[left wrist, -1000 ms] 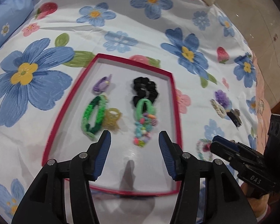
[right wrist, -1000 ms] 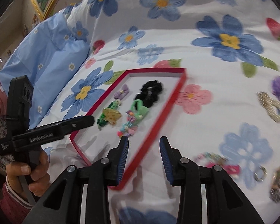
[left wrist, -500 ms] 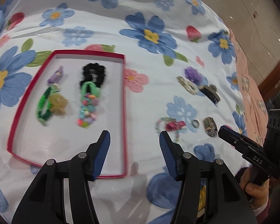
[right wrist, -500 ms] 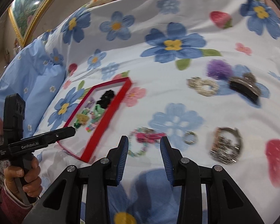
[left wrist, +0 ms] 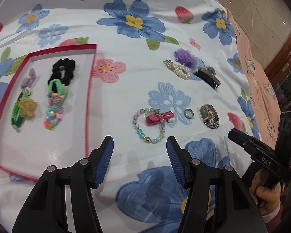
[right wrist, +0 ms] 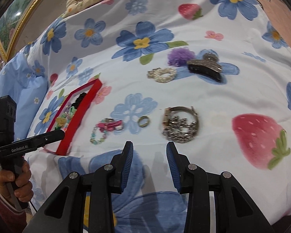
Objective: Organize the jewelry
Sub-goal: 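Withdraw both tools from the box toward the remaining accessories, then grasp the beaded bracelet with the left tool while the right tool grasps the silver chain, then carry the beaded bracelet and silver chain into the red box and release them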
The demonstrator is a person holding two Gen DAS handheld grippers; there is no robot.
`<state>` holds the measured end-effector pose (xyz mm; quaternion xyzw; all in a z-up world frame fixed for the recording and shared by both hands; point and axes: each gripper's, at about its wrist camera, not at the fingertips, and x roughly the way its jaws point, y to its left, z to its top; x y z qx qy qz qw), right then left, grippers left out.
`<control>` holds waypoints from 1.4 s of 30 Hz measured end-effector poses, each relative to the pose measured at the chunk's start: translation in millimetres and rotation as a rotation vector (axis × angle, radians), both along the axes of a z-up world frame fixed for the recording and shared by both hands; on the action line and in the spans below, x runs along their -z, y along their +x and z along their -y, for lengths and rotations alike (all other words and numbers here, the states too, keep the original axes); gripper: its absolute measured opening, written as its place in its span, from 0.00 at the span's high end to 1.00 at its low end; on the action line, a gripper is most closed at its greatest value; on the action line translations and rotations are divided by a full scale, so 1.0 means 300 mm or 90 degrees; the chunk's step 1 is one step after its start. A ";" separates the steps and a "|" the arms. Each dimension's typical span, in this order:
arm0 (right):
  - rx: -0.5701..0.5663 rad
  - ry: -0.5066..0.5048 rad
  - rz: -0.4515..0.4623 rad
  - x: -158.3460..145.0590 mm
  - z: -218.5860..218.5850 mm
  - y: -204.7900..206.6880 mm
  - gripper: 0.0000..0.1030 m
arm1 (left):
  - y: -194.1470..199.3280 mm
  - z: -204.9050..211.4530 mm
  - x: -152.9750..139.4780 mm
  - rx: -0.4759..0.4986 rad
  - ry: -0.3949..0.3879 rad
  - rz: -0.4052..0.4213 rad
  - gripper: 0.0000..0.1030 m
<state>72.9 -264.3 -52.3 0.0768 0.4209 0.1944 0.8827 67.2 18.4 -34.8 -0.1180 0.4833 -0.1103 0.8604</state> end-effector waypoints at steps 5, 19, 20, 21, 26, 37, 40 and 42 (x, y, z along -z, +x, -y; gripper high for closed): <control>0.009 -0.007 -0.002 0.018 0.014 0.023 0.61 | 0.037 0.058 0.043 0.022 0.013 -0.020 0.45; 0.029 -0.061 -0.019 0.125 0.010 0.138 0.51 | 0.131 0.136 0.175 0.028 0.045 -0.052 0.45; 0.030 -0.063 -0.017 0.129 0.006 0.148 0.51 | 0.135 0.140 0.176 0.028 0.050 -0.046 0.45; 0.031 -0.064 -0.019 0.135 0.003 0.156 0.51 | 0.140 0.144 0.178 0.031 0.053 -0.045 0.45; 0.043 -0.077 -0.016 0.153 0.005 0.165 0.76 | 0.154 0.139 0.183 0.039 0.065 -0.034 0.78; 0.033 -0.012 -0.006 0.087 0.023 0.120 0.86 | 0.102 0.097 0.127 0.043 0.015 -0.009 0.88; 0.031 0.004 0.021 0.031 0.018 0.098 0.86 | 0.082 0.082 0.083 0.042 0.002 0.011 0.94; 0.031 0.015 0.035 -0.002 0.017 0.091 0.86 | 0.070 0.070 0.050 0.039 -0.009 0.025 0.94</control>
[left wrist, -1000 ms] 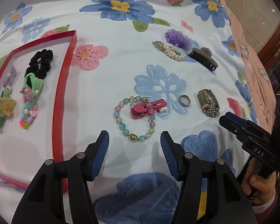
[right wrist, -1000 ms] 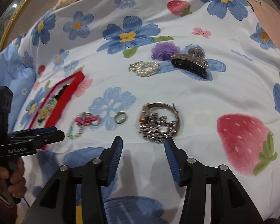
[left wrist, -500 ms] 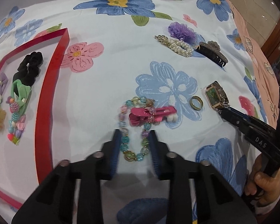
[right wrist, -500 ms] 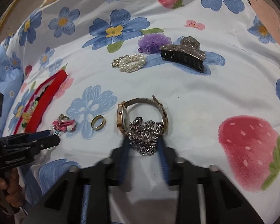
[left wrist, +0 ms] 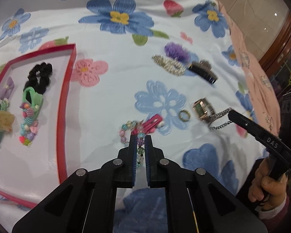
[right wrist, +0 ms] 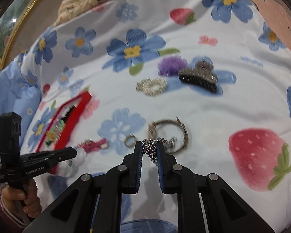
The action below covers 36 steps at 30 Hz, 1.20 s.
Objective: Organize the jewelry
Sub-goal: 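Carry the beaded bracelet and silver chain into the red box and release them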
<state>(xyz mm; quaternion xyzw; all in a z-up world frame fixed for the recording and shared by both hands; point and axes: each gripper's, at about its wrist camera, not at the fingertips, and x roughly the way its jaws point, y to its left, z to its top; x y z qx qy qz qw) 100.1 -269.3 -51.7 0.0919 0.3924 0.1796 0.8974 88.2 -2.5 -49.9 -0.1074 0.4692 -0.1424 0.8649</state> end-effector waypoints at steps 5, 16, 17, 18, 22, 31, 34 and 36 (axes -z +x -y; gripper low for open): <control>-0.007 0.018 0.027 -0.068 -0.018 -0.015 0.86 | -0.022 -0.031 -0.073 -0.010 -0.013 0.030 0.94; -0.051 0.030 0.059 -0.152 -0.112 -0.048 0.86 | -0.101 -0.136 -0.159 -0.045 -0.030 0.069 0.94; -0.057 0.031 0.059 -0.154 -0.126 -0.049 0.86 | -0.107 -0.146 -0.164 -0.048 -0.031 0.071 0.94; -0.063 0.031 0.059 -0.156 -0.135 -0.052 0.86 | -0.114 -0.159 -0.169 -0.054 -0.033 0.074 0.94; -0.087 0.033 0.058 -0.163 -0.188 -0.057 0.86 | -0.142 -0.205 -0.191 -0.069 -0.035 0.083 0.94; -0.146 0.040 0.062 -0.189 -0.325 -0.068 0.86 | -0.192 -0.334 -0.226 -0.117 -0.037 0.100 0.94; -0.168 0.040 0.064 -0.195 -0.378 -0.074 0.86 | -0.209 -0.384 -0.225 -0.138 -0.038 0.100 0.94; -0.182 0.043 0.062 -0.195 -0.412 -0.076 0.86 | -0.218 -0.413 -0.224 -0.149 -0.043 0.101 0.94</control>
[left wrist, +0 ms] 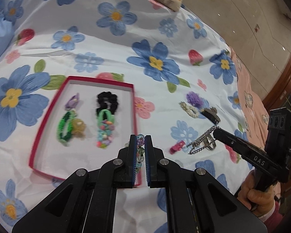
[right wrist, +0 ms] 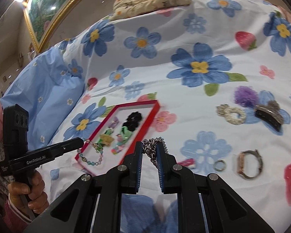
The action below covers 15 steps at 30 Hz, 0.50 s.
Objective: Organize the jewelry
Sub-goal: 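Carry the beaded bracelet and silver chain into the red box and release them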
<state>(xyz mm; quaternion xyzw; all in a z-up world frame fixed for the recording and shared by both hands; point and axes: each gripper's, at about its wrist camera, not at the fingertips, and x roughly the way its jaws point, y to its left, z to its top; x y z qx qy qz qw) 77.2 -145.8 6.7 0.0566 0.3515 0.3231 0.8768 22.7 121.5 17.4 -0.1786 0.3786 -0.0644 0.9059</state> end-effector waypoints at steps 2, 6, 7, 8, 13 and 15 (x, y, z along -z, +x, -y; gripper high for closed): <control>-0.016 0.002 -0.002 0.000 -0.041 0.000 0.86 | -0.011 -0.034 0.002 -0.014 0.000 0.000 0.94; -0.047 0.008 -0.006 0.000 -0.127 0.000 0.86 | -0.025 -0.092 0.019 -0.039 0.000 -0.005 0.94; -0.052 0.009 -0.007 0.000 -0.144 0.001 0.86 | -0.028 -0.104 0.024 -0.044 0.000 -0.007 0.94; -0.062 0.010 -0.007 -0.001 -0.171 0.000 0.86 | -0.029 -0.114 0.028 -0.048 0.000 -0.009 0.94; -0.096 0.013 -0.011 0.002 -0.267 0.004 0.86 | -0.031 -0.156 0.051 -0.065 -0.002 -0.014 0.94; -0.109 0.013 -0.016 0.009 -0.309 0.009 0.86 | -0.027 -0.169 0.061 -0.069 -0.002 -0.018 0.94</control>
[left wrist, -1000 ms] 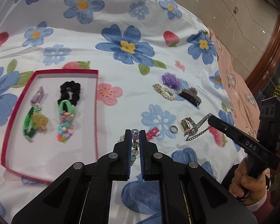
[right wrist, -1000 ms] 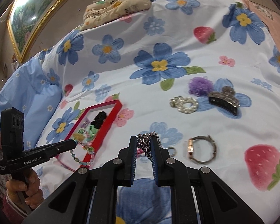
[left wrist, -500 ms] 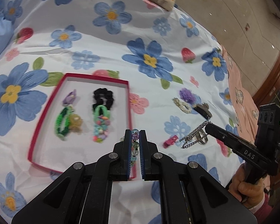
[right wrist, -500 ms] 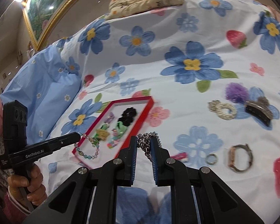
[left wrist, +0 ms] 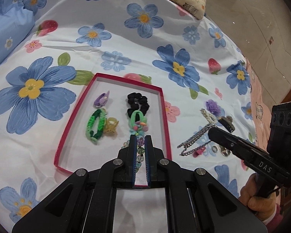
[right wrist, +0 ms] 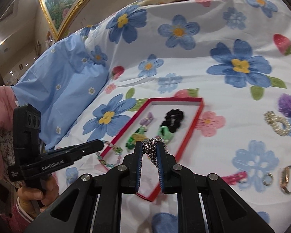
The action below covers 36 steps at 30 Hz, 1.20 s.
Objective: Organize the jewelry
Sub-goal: 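Carry the beaded bracelet and silver chain into the red box and release them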
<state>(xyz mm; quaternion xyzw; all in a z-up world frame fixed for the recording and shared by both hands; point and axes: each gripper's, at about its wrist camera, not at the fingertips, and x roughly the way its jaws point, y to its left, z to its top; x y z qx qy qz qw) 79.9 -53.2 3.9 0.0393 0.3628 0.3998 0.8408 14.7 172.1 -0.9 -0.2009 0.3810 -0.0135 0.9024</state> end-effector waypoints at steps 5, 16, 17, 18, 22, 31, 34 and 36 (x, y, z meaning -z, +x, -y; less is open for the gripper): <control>-0.024 -0.010 -0.016 0.038 -0.088 0.013 0.86 | 0.021 -0.020 0.025 -0.002 0.000 -0.008 0.94; -0.038 -0.047 -0.060 0.172 -0.183 0.060 0.86 | 0.070 -0.081 0.147 -0.013 -0.027 -0.051 0.94; -0.039 -0.052 -0.067 0.190 -0.188 0.065 0.86 | 0.071 -0.086 0.156 -0.014 -0.025 -0.053 0.94; -0.039 -0.057 -0.071 0.203 -0.191 0.070 0.86 | 0.073 -0.089 0.164 -0.015 -0.023 -0.057 0.94; -0.040 -0.074 -0.086 0.251 -0.205 0.085 0.86 | 0.087 -0.115 0.211 -0.025 -0.027 -0.078 0.94; -0.049 -0.111 -0.103 0.313 -0.240 0.102 0.86 | 0.113 -0.145 0.297 -0.039 -0.013 -0.121 0.94; -0.052 -0.123 -0.098 0.320 -0.252 0.101 0.86 | 0.117 -0.147 0.319 -0.041 -0.014 -0.132 0.94; -0.055 -0.131 -0.094 0.321 -0.259 0.101 0.86 | 0.119 -0.146 0.328 -0.042 -0.012 -0.138 0.94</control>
